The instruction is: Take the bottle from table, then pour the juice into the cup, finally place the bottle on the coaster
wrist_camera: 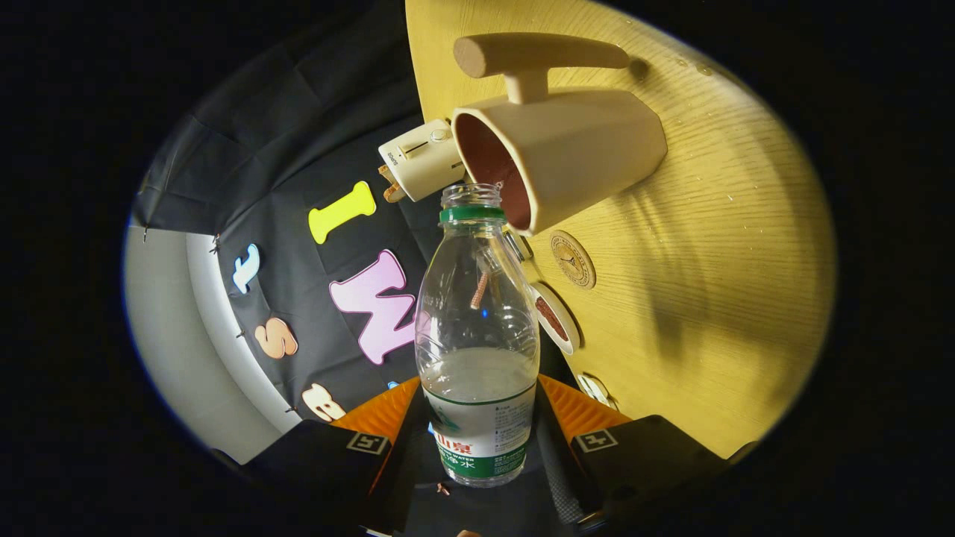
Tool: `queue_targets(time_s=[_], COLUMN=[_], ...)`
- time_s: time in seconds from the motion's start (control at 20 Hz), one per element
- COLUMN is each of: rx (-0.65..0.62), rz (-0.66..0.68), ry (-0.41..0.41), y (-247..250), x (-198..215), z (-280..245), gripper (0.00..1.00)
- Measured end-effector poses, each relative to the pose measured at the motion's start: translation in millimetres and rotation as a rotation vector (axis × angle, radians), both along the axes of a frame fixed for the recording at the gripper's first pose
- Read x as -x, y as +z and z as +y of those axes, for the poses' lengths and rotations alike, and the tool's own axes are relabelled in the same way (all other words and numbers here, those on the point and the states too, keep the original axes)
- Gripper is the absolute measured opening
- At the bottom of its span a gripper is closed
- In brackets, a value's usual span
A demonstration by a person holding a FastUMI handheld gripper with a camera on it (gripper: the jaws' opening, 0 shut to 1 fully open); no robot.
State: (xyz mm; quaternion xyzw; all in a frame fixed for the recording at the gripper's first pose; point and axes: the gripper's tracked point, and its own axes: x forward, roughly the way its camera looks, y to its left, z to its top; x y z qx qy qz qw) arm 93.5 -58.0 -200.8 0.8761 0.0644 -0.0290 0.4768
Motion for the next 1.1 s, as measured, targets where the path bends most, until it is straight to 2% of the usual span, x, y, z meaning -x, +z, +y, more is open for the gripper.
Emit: queue_targets(time_s=[1.1], rx=[-0.16], rz=[-0.022], ry=[-0.078], y=[24.4], x=[-1.4], z=[-21.8], gripper=[0.75])
